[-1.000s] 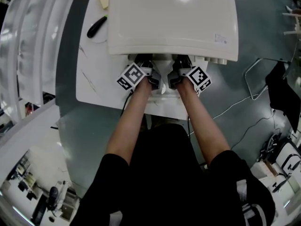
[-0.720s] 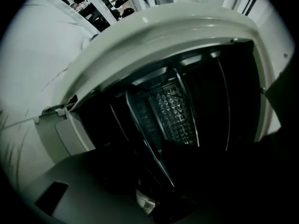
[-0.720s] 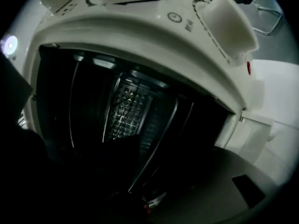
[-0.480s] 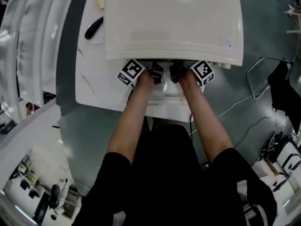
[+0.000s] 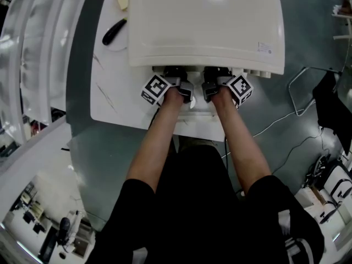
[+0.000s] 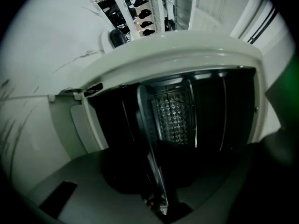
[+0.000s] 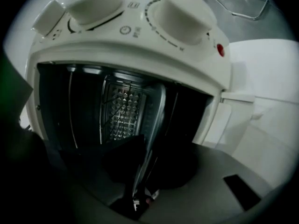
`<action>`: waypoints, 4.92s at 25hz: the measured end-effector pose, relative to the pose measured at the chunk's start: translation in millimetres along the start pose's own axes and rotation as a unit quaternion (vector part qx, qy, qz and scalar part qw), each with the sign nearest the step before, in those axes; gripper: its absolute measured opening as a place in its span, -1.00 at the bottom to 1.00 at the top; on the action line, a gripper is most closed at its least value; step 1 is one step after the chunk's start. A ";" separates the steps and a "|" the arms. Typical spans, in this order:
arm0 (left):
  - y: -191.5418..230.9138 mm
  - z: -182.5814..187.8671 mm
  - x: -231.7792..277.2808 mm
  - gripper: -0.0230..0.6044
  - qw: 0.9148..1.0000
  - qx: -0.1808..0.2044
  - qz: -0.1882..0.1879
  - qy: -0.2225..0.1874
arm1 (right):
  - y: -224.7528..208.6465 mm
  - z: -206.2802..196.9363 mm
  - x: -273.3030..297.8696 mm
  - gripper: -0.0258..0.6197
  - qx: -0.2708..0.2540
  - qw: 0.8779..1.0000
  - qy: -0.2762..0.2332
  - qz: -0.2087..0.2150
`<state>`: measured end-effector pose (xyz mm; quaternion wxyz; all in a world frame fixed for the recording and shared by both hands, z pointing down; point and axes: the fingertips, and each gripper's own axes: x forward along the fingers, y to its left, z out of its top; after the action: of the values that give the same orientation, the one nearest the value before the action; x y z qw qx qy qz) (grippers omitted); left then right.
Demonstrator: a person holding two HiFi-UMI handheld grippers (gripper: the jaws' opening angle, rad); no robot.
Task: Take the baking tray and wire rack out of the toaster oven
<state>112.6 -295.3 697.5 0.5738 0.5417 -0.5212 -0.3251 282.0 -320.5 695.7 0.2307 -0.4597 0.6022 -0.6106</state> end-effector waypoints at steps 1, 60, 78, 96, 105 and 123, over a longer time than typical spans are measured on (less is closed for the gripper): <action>1.6 -2.3 -4.2 -0.59 1.000 -0.003 0.000 0.001 | -1.2 -2.0 -4.2 -0.61 0.003 1.000 -0.001 -0.002; 51.1 110.6 -396.2 -0.62 1.000 -0.005 -0.003 0.029 | 54.7 -353.4 -202.9 -0.61 -0.005 0.996 0.090 -0.023; 125.8 205.8 -371.6 -0.58 0.998 -0.017 0.061 -0.002 | 27.4 -424.6 -96.9 -0.59 0.015 0.986 0.151 -0.072; 159.2 216.1 -288.2 -0.56 0.982 0.004 0.155 0.112 | -8.8 -397.0 -28.8 -0.60 0.025 0.971 0.175 -0.161; 172.2 220.5 -293.5 -0.56 0.961 0.014 0.231 0.151 | -17.0 -411.2 -28.0 -0.57 0.029 0.944 0.224 -0.239; 181.1 230.2 -314.5 -0.26 0.926 0.091 0.309 0.195 | -16.7 -419.3 -47.5 -0.05 -0.042 0.897 0.301 -0.322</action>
<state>-218.0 -28.8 764.3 0.6845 0.4565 -0.5676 0.0290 -42.9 -58.6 760.1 -0.1905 -0.4322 0.4872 -0.7346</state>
